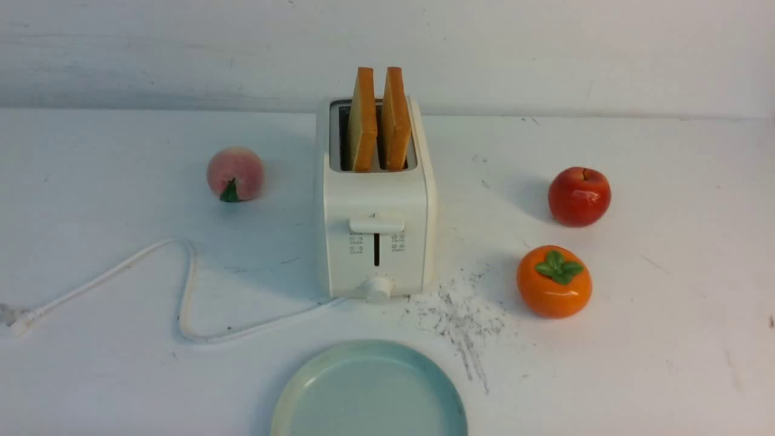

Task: Take toasted bread from bread machine on white table place on plate.
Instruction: 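Reach for a toast slice standing in the toaster with the left gripper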

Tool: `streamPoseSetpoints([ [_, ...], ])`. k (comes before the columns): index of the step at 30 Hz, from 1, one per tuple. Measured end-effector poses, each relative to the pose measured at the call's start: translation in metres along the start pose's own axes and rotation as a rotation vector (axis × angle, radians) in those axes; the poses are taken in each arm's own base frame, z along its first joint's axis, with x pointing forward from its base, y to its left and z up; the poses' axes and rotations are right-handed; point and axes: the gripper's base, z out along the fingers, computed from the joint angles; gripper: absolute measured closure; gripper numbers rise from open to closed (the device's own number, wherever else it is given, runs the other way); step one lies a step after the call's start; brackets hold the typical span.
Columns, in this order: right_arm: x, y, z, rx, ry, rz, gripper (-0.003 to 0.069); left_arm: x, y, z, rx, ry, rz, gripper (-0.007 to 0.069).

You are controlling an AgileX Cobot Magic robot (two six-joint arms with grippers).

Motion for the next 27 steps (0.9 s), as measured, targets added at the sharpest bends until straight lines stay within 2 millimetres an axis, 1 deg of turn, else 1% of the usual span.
streamPoseSetpoints([
  [16, 0.000, 0.000, 0.000, 0.000, 0.000, -0.001, 0.0419, 0.000, 0.000, 0.000, 0.000, 0.000, 0.001, 0.0386],
  [20, 0.000, 0.000, 0.000, 0.000, 0.000, -0.001, 0.0419, -0.002, 0.001, 0.000, -0.017, -0.025, 0.066, 0.0386],
  [22, 0.000, 0.000, 0.000, 0.000, 0.000, 0.000, 0.0419, -0.007, 0.001, 0.000, -0.014, -0.073, 0.082, 0.0386],
  [24, 0.000, 0.000, 0.000, 0.000, 0.000, 0.000, 0.0419, -0.013, -0.001, -0.001, 0.004, -0.141, 0.049, 0.0386],
  [27, 0.000, 0.000, 0.000, 0.000, 0.000, 0.000, 0.0419, -0.023, -0.004, -0.003, 0.058, -0.254, -0.107, 0.0386],
])
